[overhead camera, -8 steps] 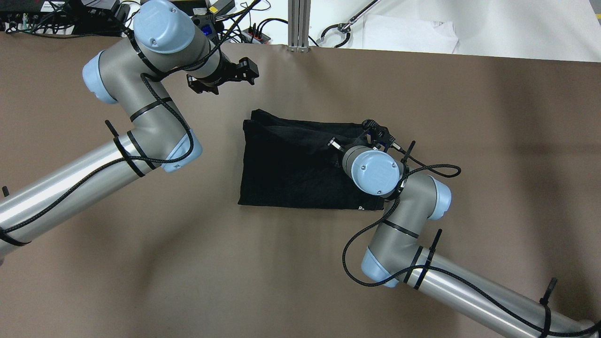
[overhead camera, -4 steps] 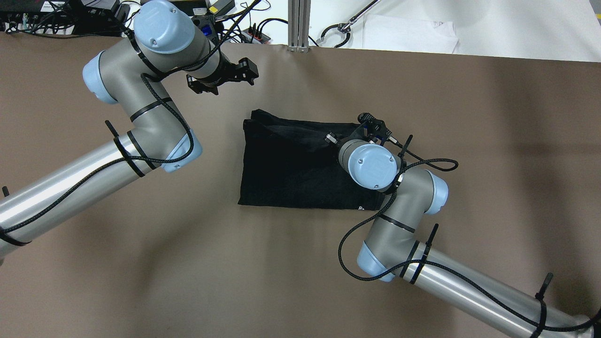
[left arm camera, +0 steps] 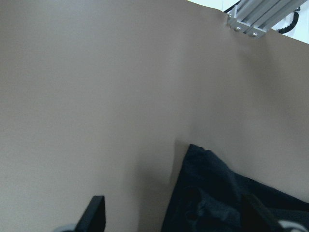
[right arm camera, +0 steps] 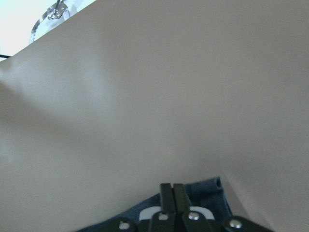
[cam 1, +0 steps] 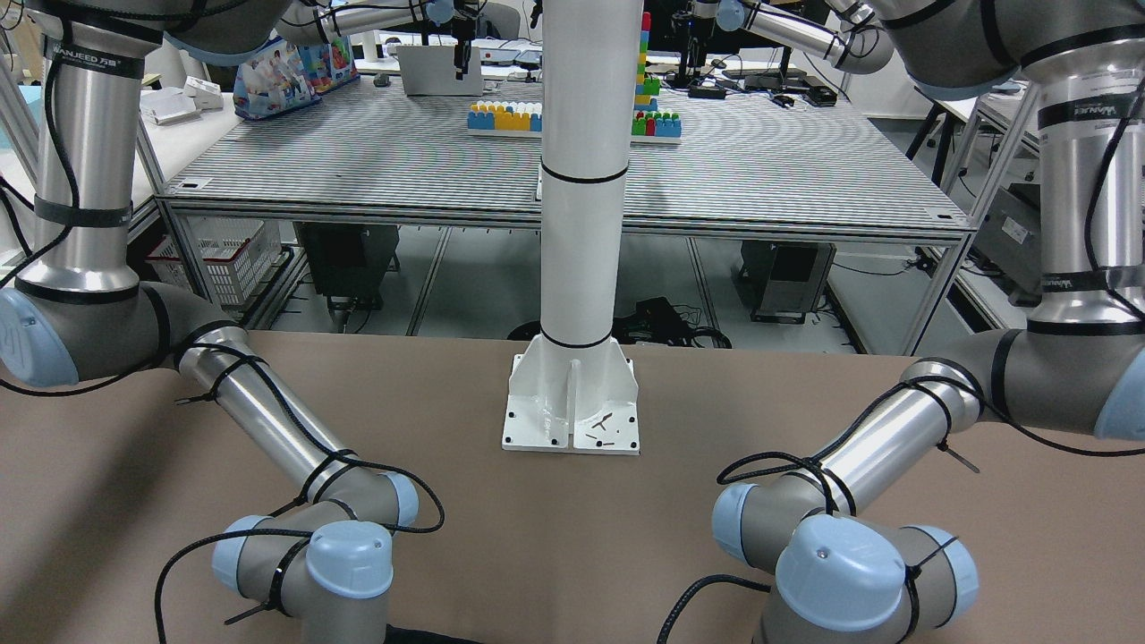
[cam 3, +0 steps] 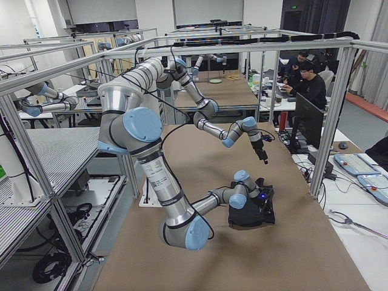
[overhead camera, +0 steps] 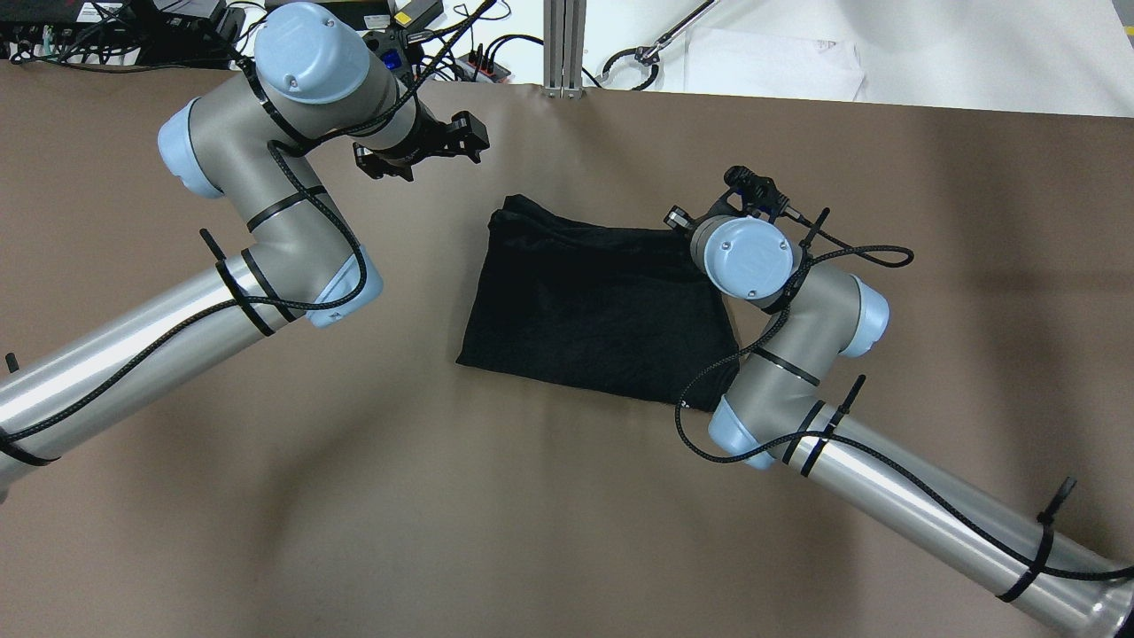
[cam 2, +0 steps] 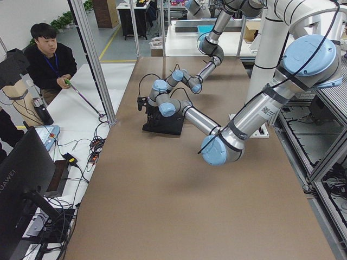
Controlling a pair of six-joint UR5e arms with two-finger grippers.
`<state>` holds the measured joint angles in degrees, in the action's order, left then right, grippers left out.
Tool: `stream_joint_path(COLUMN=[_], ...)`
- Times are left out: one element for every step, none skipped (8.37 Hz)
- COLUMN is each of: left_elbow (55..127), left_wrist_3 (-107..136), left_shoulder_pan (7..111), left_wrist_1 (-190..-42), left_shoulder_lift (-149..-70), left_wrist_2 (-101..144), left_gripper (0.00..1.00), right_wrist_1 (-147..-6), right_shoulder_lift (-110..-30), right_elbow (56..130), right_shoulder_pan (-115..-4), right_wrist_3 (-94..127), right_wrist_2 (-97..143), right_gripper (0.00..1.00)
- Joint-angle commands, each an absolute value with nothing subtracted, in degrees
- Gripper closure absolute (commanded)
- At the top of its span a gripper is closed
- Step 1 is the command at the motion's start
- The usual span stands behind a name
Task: Fold clothes
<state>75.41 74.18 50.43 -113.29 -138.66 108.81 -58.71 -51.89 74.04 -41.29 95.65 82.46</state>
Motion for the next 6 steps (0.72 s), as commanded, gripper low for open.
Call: stream_joint_path(left_elbow=[75.41,75.41,75.41,75.41,75.5,75.5], left_wrist_3=[74.18,74.18,74.18,74.01,72.61,69.29], left_shoulder_pan=[50.19,50.27,50.27,50.36,50.62,51.5], left_wrist_1=[-113.99,-114.26,-114.26,-114.26,-114.26,-114.0], left_shoulder_lift=[-137.82,-137.73,-137.55,-137.55,-137.55,-137.37], left_wrist_2=[108.81,108.81,108.81,108.81,108.81,108.72], left_gripper=[0.0,0.0,0.0,0.0,0.0,0.0], right_wrist_1=[-58.62,-58.71,-58.71,-58.71,-58.97,-59.93], right_shoulder_lift=[-51.86,-51.25,-50.28,-49.93,-50.18,-50.71], right_elbow=[71.46,71.46,71.63,72.67,73.99,74.35], right_shoulder_pan=[-43.59,-43.59,-43.68,-44.29,-45.43,-46.92], right_wrist_3=[90.55,87.13,85.36,82.99,79.14,74.75], right_wrist_2=[82.62,82.62,84.79,86.73,89.79,92.78], right_gripper=[0.77,0.07,0.06,0.06,0.06,0.06])
